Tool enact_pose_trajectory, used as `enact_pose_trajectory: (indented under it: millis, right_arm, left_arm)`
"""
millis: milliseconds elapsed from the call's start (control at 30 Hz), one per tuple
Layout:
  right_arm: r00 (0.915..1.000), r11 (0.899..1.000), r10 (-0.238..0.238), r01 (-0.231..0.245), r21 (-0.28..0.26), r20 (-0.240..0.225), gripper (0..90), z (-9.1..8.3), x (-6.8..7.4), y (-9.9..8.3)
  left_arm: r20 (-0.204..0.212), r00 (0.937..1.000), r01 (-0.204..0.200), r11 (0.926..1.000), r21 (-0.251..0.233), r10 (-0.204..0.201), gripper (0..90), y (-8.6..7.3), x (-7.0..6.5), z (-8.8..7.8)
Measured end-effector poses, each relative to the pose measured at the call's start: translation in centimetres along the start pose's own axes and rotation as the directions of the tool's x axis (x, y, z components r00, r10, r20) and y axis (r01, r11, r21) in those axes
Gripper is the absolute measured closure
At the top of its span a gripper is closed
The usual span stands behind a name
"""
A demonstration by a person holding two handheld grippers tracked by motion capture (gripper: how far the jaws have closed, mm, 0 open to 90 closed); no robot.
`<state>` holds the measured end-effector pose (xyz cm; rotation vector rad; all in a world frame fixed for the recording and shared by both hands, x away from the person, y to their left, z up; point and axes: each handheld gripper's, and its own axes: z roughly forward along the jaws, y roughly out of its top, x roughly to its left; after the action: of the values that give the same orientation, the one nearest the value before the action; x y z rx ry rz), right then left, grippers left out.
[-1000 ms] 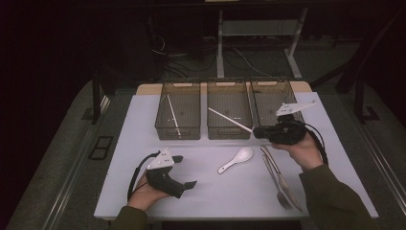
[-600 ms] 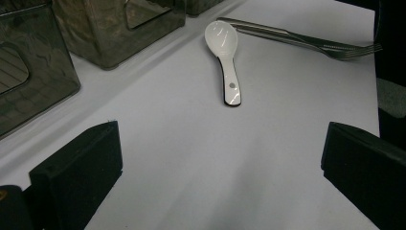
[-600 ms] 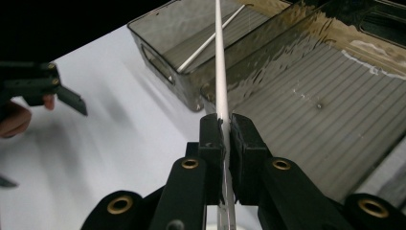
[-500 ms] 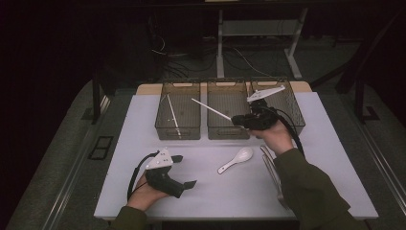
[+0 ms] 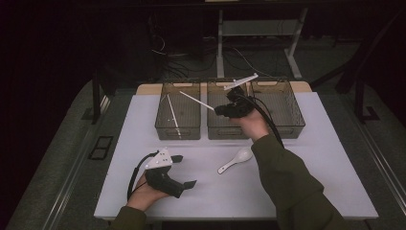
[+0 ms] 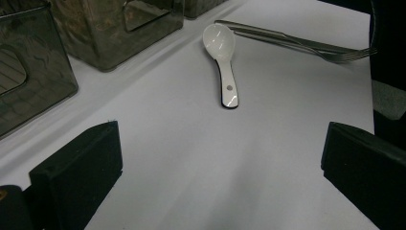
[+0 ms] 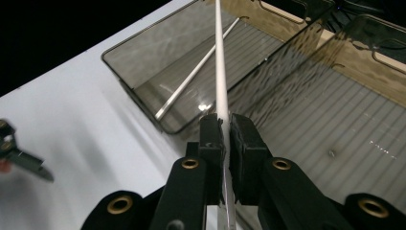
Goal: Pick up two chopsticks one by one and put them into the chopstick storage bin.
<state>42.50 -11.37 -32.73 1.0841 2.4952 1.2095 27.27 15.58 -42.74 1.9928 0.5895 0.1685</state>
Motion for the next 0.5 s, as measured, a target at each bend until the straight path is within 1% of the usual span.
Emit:
enact_pose_trajectory:
  millis: [133,167,267,367,400,500]
  right_arm:
    - [0.9998,1.000,0.010,-0.010,0.017,0.017,84.1,1.8,0.3,1.0]
    - [0.9997,1.000,0.012,-0.013,0.022,0.022,84.1,2.2,0.3,1.2]
    - [0.9990,0.999,0.023,-0.025,0.042,0.038,84.1,3.6,0.3,1.8]
    - [0.9982,0.997,0.025,-0.029,0.065,0.055,84.1,5.0,0.3,2.3]
    - [0.9979,0.997,0.029,-0.033,0.068,0.058,84.1,5.4,0.2,2.4]
    - [0.9972,0.996,0.024,-0.030,0.086,0.071,84.1,6.7,0.2,2.9]
  left_arm:
    - [0.002,1.0000,-0.004,1.0000,0.000,0.004,0.0,0.0,0.0,-0.1]
    - [0.003,0.9999,-0.012,0.9999,0.003,0.011,0.0,0.1,0.0,-0.1]
    - [0.006,1.0000,-0.003,1.0000,-0.007,0.003,0.0,0.1,0.0,-0.1]
    - [0.009,1.0000,-0.004,0.9999,-0.010,0.004,0.0,0.1,0.0,-0.1]
    - [0.008,0.9999,-0.010,0.9999,-0.006,0.010,0.0,0.1,0.0,-0.1]
    - [0.012,0.9999,-0.010,0.9999,-0.010,0.010,0.0,0.1,0.0,-0.2]
